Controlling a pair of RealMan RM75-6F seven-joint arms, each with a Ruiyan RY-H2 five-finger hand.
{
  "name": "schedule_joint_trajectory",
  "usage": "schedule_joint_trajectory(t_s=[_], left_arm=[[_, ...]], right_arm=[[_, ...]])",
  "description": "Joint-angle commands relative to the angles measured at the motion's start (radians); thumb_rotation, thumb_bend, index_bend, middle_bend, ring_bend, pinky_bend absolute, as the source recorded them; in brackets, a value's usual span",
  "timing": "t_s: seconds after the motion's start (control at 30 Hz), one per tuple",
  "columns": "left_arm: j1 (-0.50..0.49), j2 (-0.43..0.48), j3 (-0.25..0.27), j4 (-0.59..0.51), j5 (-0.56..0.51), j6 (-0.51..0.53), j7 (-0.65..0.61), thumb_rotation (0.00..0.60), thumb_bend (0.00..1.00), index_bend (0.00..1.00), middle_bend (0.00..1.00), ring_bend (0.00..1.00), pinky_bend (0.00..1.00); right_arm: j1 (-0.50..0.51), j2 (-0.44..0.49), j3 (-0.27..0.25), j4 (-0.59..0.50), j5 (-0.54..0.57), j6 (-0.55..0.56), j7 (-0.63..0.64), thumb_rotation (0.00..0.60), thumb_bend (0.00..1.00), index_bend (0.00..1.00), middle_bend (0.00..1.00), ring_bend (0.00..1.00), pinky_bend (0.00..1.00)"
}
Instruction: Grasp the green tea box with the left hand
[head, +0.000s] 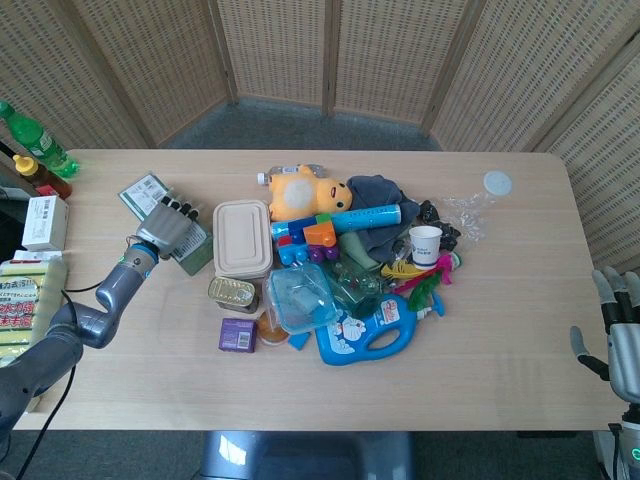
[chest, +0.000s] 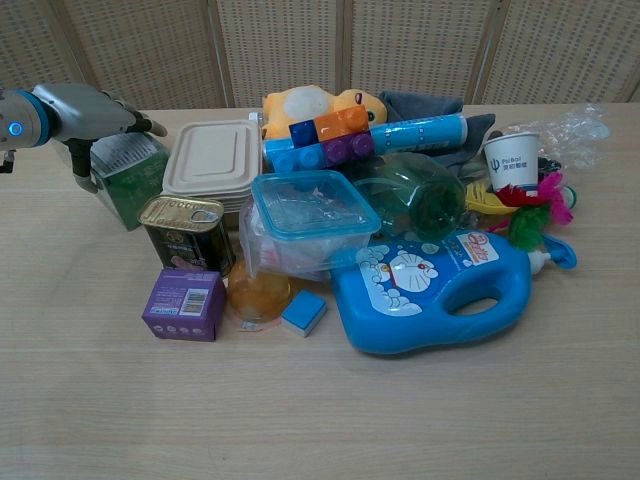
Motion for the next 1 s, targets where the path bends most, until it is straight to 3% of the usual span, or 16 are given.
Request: schedule_joint_trajectory(t_s=[0.03, 0.23, 0.3, 0.37, 0.43, 0.53, 0.83, 1.0], left_arm=[[-0.016, -0.027, -0.004, 0.028, -0.01, -0.015, -0.001, 0.6, 0.04, 0.0, 0.0, 0.0, 0.0], [-0.033, -0.072, -0.005, 0.08, 0.0, 0.0, -0.022, 0.6, 0.05, 0.01, 0.0, 0.01, 0.0], [-0.035, -0.08, -0.002, 0.092, 0.006, 0.004, -0.033, 0.6, 0.06, 0.08, 0.03, 0.08, 0.0], [-0.038, -0.087, 0.001, 0.104, 0.012, 0.002, -0.048, 0.6, 0.08, 0.24, 0.15, 0.25, 0.09], [-0.039, -0.091, 0.002, 0.113, 0.017, 0.001, -0.067, 0.6, 0.1, 0.35, 0.28, 0.42, 0.25], [-0.038, -0.093, 0.002, 0.117, 0.021, 0.0, -0.103, 0.6, 0.14, 0.48, 0.43, 0.57, 0.41], [-0.02, -0.08, 0.007, 0.129, 0.052, 0.053, -0.228, 0.6, 0.22, 0.63, 0.58, 0.74, 0.6], [-0.011, -0.067, 0.013, 0.129, 0.069, 0.076, -0.288, 0.6, 0.25, 0.64, 0.59, 0.77, 0.65]], right_arm=[[-0.001, 0.0, 0.0, 0.0, -0.002, 0.001, 0.0, 0.494, 0.42, 0.02, 0.0, 0.0, 0.0], [-0.004, 0.001, 0.001, 0.0, -0.005, 0.005, 0.001, 0.492, 0.42, 0.02, 0.0, 0.0, 0.0], [-0.006, 0.001, 0.001, 0.001, -0.005, 0.007, 0.002, 0.492, 0.42, 0.02, 0.0, 0.0, 0.0], [-0.008, 0.001, 0.001, 0.002, -0.004, 0.008, 0.003, 0.493, 0.42, 0.02, 0.0, 0.0, 0.0], [-0.01, 0.001, 0.001, 0.003, -0.003, 0.008, 0.003, 0.494, 0.42, 0.02, 0.0, 0.0, 0.0], [-0.011, 0.0, 0.001, 0.005, -0.002, 0.007, 0.003, 0.492, 0.42, 0.02, 0.0, 0.0, 0.0], [-0.009, -0.003, 0.004, 0.007, 0.001, 0.0, 0.005, 0.495, 0.42, 0.02, 0.0, 0.0, 0.0], [-0.007, -0.005, 0.005, 0.007, 0.0, -0.004, 0.003, 0.496, 0.42, 0.02, 0.0, 0.0, 0.0]])
